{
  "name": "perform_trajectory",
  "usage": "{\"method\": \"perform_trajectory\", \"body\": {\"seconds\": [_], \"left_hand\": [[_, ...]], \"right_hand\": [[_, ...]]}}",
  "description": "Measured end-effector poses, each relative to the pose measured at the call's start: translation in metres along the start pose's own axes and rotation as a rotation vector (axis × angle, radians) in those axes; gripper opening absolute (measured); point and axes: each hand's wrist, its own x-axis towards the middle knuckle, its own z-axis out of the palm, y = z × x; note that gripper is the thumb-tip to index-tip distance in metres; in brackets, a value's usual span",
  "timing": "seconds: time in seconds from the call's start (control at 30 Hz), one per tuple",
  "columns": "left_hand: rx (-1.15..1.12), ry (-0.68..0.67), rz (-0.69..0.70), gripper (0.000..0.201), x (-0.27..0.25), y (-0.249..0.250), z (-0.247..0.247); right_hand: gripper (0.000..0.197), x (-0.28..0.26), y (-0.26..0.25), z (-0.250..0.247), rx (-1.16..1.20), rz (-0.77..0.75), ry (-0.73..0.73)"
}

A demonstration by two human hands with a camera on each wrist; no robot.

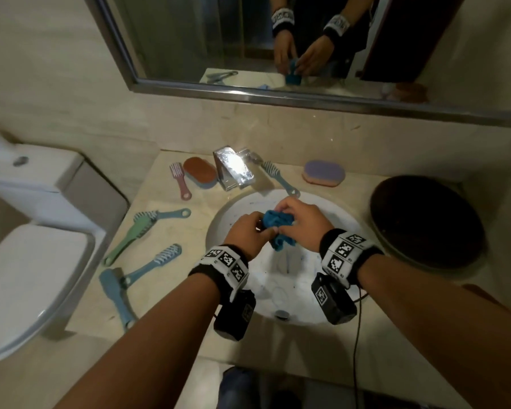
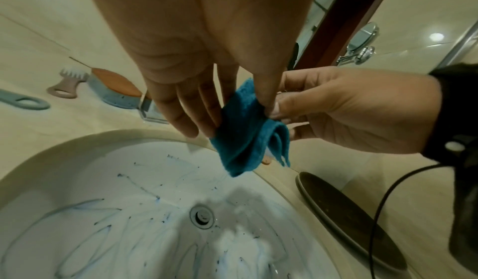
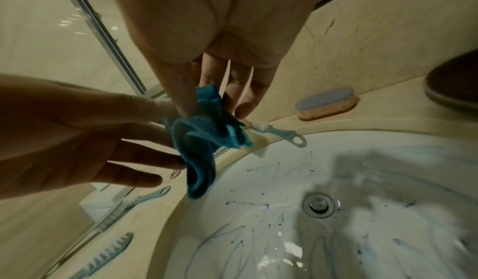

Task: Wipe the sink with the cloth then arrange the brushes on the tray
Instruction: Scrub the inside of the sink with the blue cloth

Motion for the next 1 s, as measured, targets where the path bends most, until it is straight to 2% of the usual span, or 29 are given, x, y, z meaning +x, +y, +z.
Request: {"method": "perform_trajectory", "body": {"seconds": [0.07,0.17,0.23,0.3,0.37,0.43,0.47,0.53,0.63,0.67,0.77,0.83,0.93,1.0], "left_hand": [[-0.017,0.022,-0.046,0.025,0.001,-0.009,-0.005],[-0.067,0.043,-0.056,0.009,0.007,-0.024,-0.016],[-0.045,0.071,-0.063,0.011,0.014,-0.035,-0.028],[-0.091,0.083,-0.085,0.013,0.022,-0.047,-0.039],[-0.211,0.068,-0.101,0.003,0.031,-0.059,-0.046],[-0.329,0.052,-0.119,0.011,0.039,-0.072,-0.053],[-0.365,0.039,-0.131,0.015,0.042,-0.079,-0.055],[-0.397,0.009,-0.133,0.018,0.049,-0.09,-0.06],[-0.344,-0.032,-0.12,0.011,0.055,-0.101,-0.069],[-0.317,-0.047,-0.113,0.009,0.056,-0.105,-0.071],[-0.248,-0.113,-0.107,0.022,0.059,-0.111,-0.073],[-0.24,-0.149,-0.12,0.019,0.062,-0.112,-0.07],[-0.218,-0.113,-0.122,0.01,0.065,-0.109,-0.063],[-0.211,-0.062,-0.108,0.011,0.064,-0.105,-0.059]], "right_hand": [[0.016,0.005,-0.005,0.007,-0.008,-0.023,-0.002],[0.015,0.018,-0.012,0.022,0.025,-0.025,-0.034],[0.018,0.028,-0.016,0.035,0.038,0.008,-0.051],[0.032,0.037,-0.019,0.049,0.01,0.022,-0.096],[0.058,0.045,-0.02,0.06,-0.044,0.011,-0.149],[0.072,0.055,-0.021,0.072,-0.131,-0.005,-0.156],[0.071,0.06,-0.022,0.077,-0.158,-0.008,-0.141],[0.057,0.07,-0.024,0.087,-0.158,-0.004,-0.102],[0.037,0.084,-0.024,0.093,-0.068,0.036,-0.089],[0.034,0.087,-0.022,0.094,-0.061,0.051,-0.083],[0.031,0.093,-0.016,0.094,-0.043,0.118,-0.082],[0.025,0.093,-0.014,0.095,-0.029,0.145,-0.1],[0.019,0.095,-0.013,0.094,-0.083,0.102,-0.11],[0.019,0.097,-0.013,0.091,-0.113,0.06,-0.126]]}}
